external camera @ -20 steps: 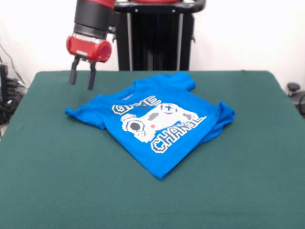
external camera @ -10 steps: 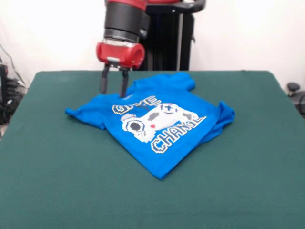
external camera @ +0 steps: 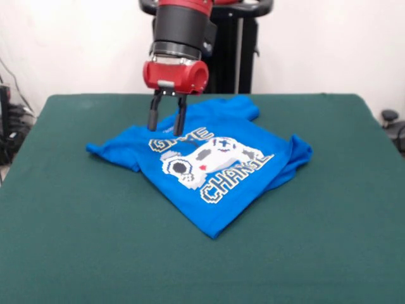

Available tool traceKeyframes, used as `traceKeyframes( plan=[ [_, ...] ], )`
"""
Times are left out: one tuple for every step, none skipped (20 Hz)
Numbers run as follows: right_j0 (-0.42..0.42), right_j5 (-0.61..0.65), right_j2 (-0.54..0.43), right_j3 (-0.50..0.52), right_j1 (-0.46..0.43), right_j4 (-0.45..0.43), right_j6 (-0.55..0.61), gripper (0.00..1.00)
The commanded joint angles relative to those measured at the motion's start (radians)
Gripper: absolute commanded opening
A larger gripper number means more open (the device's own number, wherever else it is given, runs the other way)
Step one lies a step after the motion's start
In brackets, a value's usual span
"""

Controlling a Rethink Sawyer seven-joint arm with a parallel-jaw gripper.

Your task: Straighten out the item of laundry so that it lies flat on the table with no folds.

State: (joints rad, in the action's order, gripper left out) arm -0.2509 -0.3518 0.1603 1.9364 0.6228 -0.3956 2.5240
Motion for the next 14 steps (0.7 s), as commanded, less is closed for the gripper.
traceKeyframes(
  plan=[
    [0.064, -0.077, -0.084, 0.04, -0.073, 0.119, 0.184, 1.0],
    [0.064, -0.088, -0.081, 0.024, -0.087, 0.125, 0.176, 1.0],
    [0.059, -0.095, -0.082, 0.007, -0.101, 0.128, 0.166, 1.0],
    [0.049, -0.102, -0.089, -0.01, -0.117, 0.124, 0.158, 1.0],
    [0.046, -0.109, -0.088, -0.022, -0.132, 0.13, 0.154, 1.0],
    [0.047, -0.121, -0.086, -0.032, -0.146, 0.138, 0.151, 1.0],
    [0.044, -0.125, -0.089, -0.042, -0.157, 0.143, 0.148, 1.0],
    [0.049, -0.129, -0.086, -0.044, -0.164, 0.154, 0.148, 1.0],
    [0.053, -0.125, -0.088, -0.039, -0.166, 0.167, 0.153, 1.0],
    [0.063, -0.122, -0.083, -0.023, -0.166, 0.188, 0.161, 1.0],
    [0.061, -0.109, -0.096, -0.002, -0.162, 0.198, 0.177, 1.0],
    [0.073, -0.097, -0.088, 0.02, -0.156, 0.219, 0.186, 1.0],
    [0.084, -0.081, -0.078, 0.037, -0.149, 0.235, 0.186, 1.0],
    [0.082, -0.054, -0.078, 0.056, -0.139, 0.242, 0.189, 1.0]
  ],
)
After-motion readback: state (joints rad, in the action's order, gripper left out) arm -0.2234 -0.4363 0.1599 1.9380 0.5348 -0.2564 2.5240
